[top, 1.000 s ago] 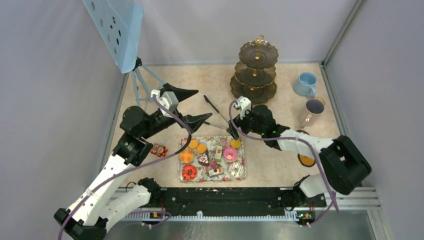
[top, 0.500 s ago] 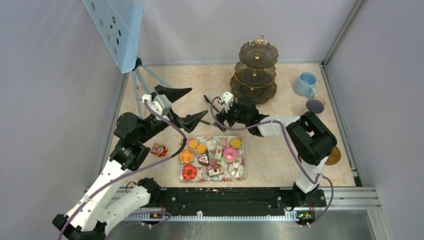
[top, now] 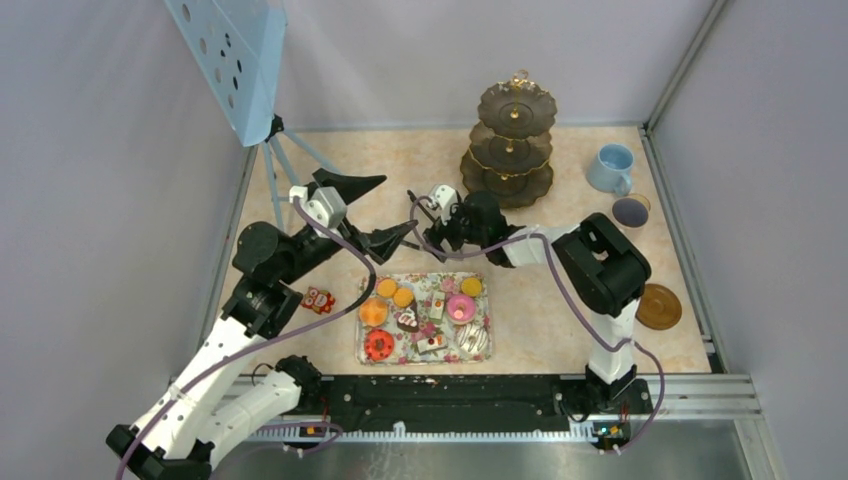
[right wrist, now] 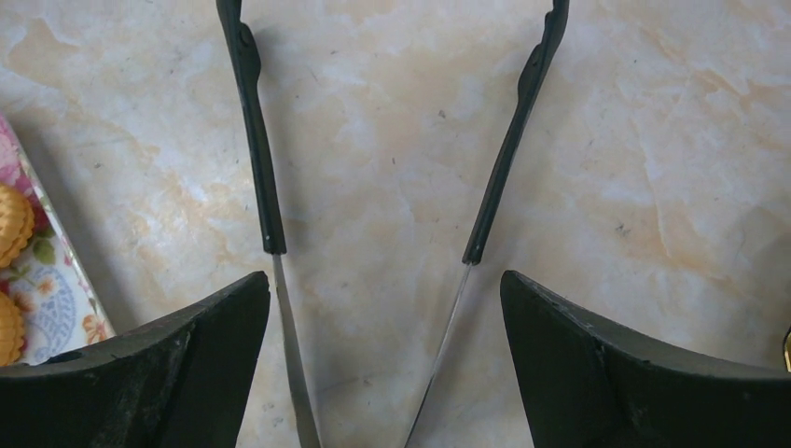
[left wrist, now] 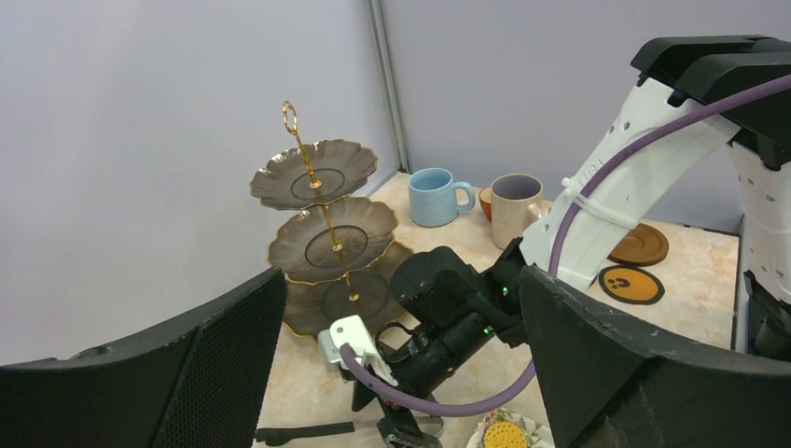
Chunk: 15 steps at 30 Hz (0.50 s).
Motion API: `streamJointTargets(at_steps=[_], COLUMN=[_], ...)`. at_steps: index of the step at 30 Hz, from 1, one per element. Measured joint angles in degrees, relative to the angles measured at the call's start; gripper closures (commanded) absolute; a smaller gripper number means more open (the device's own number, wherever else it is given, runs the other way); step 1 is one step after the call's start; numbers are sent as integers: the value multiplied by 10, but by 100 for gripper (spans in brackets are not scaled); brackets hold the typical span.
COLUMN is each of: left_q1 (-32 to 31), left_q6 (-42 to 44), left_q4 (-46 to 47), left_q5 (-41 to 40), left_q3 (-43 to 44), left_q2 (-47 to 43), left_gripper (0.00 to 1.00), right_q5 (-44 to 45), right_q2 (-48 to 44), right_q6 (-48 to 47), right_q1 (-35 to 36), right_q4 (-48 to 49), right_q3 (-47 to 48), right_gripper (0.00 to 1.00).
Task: Serve the afternoon tea
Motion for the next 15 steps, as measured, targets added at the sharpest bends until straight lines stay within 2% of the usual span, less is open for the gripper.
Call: streamJointTargets(at_steps=[10,15], left_q1=[0,0], left_q6=[2,2], left_q4=[0,0], left_q5=[0,0], left_q3=[0,0], left_q2=[3,3], left_gripper=[1,1], right_q5=[65,70], right_q2=[30,40], right_q6=[-43,-47], right_q1=[40,47], right_q4=[-72,-116], right_q3=[67,93], right_gripper=[12,13])
